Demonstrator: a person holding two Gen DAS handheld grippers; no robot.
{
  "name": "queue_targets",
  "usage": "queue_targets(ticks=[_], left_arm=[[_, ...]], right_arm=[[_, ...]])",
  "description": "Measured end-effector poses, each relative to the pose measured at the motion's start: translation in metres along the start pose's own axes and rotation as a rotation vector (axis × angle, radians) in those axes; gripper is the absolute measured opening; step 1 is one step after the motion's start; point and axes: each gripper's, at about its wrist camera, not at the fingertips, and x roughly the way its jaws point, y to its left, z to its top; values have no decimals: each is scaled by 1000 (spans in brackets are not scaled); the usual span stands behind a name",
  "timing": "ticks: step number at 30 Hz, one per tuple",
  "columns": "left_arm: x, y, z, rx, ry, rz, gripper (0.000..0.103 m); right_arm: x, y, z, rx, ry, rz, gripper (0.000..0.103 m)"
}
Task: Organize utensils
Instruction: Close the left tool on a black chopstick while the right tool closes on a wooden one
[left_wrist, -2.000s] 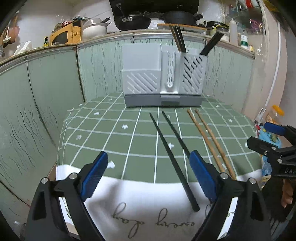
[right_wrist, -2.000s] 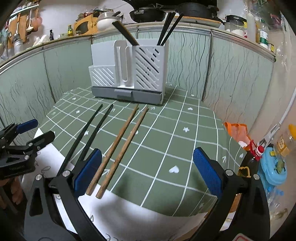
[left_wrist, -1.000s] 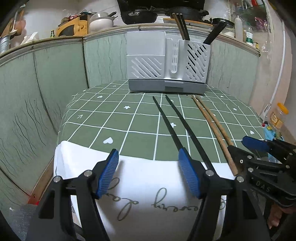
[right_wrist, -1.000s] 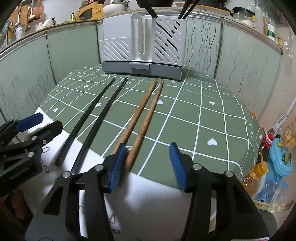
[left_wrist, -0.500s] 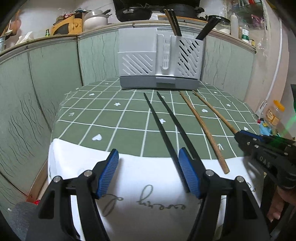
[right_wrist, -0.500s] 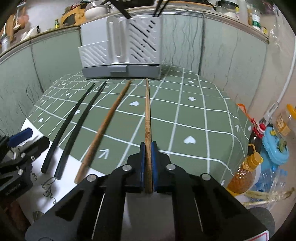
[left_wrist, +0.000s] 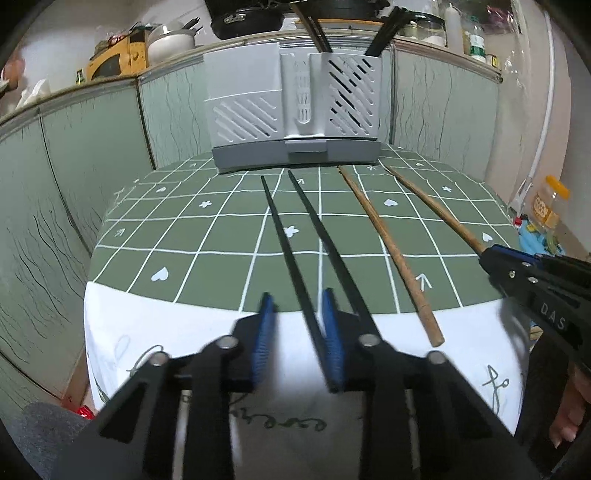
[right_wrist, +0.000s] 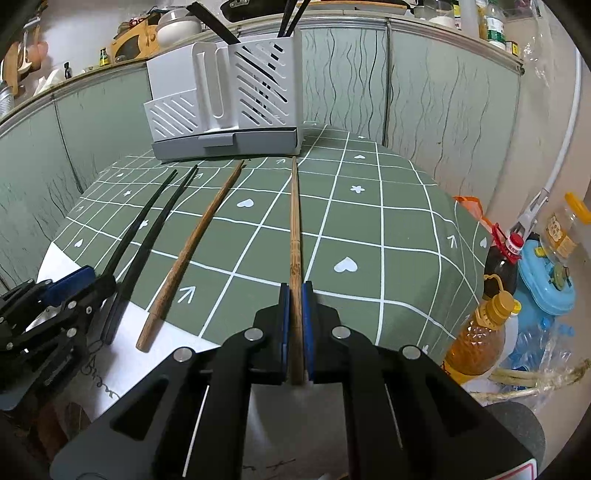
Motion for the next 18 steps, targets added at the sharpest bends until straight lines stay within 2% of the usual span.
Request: queue_targets(ticks=[5, 18], left_arm=[[-3, 1, 1, -5, -6, -7, 8], [-22, 37, 11, -86, -23, -42, 8]], right_arm=[[-1, 2, -1, -2, 0, 7, 6], [-20, 6, 9, -17, -30, 42, 6]])
